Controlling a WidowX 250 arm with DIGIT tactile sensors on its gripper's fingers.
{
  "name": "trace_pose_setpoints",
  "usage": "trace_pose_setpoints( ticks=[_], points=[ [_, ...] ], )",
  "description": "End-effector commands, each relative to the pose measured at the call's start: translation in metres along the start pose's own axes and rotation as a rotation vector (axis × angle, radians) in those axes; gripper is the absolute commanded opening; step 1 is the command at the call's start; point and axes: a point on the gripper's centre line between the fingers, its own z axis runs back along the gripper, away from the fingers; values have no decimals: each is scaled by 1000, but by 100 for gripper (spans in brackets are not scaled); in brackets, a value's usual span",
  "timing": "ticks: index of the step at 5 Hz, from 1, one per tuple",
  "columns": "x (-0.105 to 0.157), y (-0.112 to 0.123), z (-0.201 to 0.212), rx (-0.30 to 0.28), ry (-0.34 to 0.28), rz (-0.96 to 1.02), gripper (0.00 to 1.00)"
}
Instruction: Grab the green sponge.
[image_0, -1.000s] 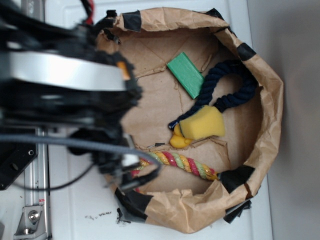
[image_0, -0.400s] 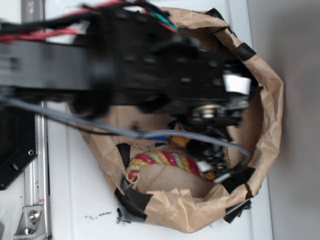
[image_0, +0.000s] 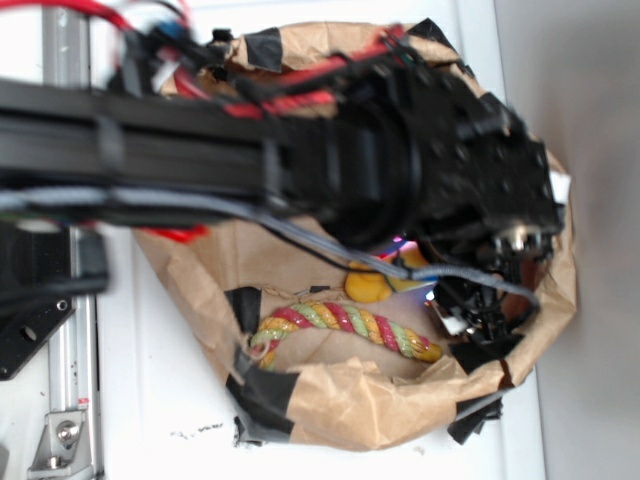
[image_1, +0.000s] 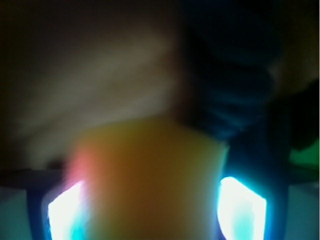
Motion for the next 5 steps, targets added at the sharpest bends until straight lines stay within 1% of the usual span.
trace_pose_setpoints(
  ticks=[1,2,3,4,5],
  points=[
    [-17,-3,37,-27,-83,-74,0],
    [-23,6,87,-102,-104,-154,0],
    [-31,30,138,-35,-166,-344,0],
    [-39,46,192,112,-216,-456,0],
    [-41,46,189,108,-183,-495,0]
  ],
)
